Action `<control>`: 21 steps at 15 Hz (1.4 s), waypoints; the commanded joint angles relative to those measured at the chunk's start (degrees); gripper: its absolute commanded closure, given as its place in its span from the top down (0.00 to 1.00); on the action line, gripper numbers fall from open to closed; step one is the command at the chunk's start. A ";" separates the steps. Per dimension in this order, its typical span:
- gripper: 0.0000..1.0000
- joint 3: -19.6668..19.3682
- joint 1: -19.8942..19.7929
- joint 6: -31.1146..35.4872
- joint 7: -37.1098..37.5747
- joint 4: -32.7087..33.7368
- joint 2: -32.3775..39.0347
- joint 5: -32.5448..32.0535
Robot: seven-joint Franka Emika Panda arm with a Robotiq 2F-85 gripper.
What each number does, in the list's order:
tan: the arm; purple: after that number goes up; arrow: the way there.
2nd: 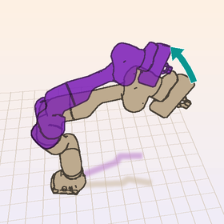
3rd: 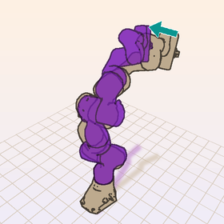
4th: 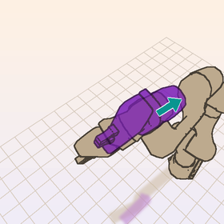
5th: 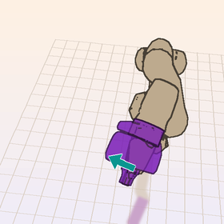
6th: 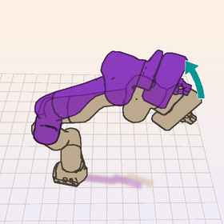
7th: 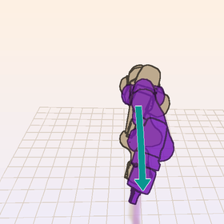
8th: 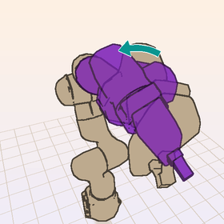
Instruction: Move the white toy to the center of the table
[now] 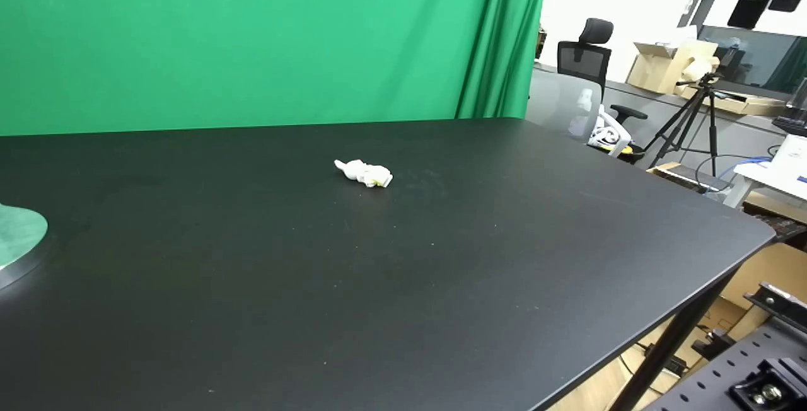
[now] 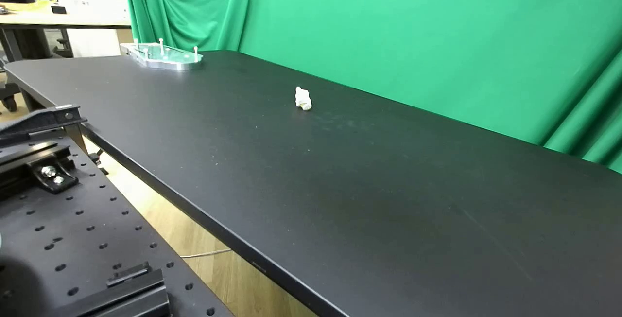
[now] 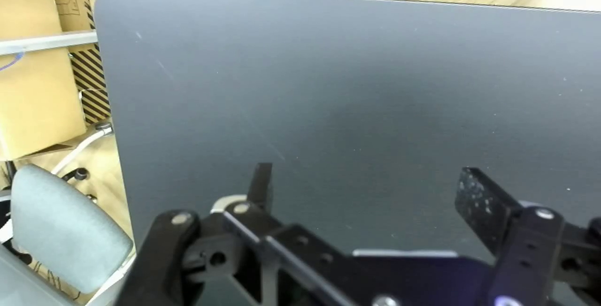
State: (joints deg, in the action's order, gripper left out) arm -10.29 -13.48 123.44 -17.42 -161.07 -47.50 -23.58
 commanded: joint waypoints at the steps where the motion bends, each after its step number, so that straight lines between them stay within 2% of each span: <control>1: 1.00 -0.13 -0.39 2.16 3.98 2.21 4.72 -0.03; 3: 1.00 -0.20 0.25 5.56 5.49 4.75 10.08 0.58; 7: 1.00 2.52 1.55 13.78 9.26 11.32 23.37 1.43; 13: 1.00 6.38 8.01 16.91 5.62 22.65 41.46 5.16; 16: 1.00 7.94 10.73 17.56 1.81 26.16 46.86 6.32; 18: 1.00 8.92 12.16 20.76 -4.10 26.91 49.02 6.81; 21: 1.00 9.96 12.56 25.20 -12.37 26.59 49.46 13.23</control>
State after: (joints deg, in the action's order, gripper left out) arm -0.83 -0.85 146.17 -22.76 -135.60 1.55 -15.44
